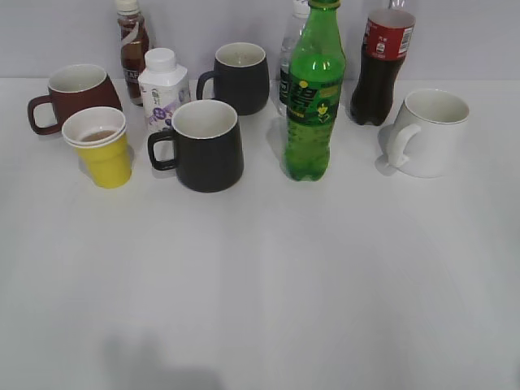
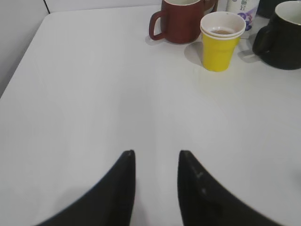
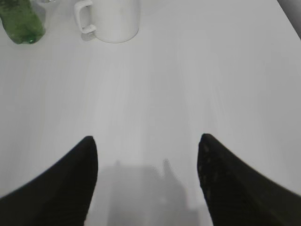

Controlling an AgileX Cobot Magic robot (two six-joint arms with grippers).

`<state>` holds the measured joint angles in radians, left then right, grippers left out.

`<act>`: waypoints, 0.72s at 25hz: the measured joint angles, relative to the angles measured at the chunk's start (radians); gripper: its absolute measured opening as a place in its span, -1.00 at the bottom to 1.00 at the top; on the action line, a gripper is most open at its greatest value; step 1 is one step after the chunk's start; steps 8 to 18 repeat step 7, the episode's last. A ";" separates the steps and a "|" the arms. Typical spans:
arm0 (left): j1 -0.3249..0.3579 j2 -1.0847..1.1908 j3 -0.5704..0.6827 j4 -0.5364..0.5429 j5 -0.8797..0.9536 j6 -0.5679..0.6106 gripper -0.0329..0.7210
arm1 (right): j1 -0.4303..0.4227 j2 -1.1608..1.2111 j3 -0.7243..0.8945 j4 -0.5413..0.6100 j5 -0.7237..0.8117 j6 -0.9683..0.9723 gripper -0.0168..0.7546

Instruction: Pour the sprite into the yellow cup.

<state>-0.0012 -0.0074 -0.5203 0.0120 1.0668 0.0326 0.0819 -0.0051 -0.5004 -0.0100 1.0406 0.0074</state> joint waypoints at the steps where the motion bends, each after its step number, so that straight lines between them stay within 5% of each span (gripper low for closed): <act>1: 0.000 0.000 0.000 -0.012 0.000 0.000 -0.27 | 0.000 0.000 0.000 0.000 0.000 0.000 0.33; 18: 0.000 0.000 0.000 -0.001 0.000 0.000 -0.27 | 0.000 0.000 0.000 0.000 0.000 0.000 0.33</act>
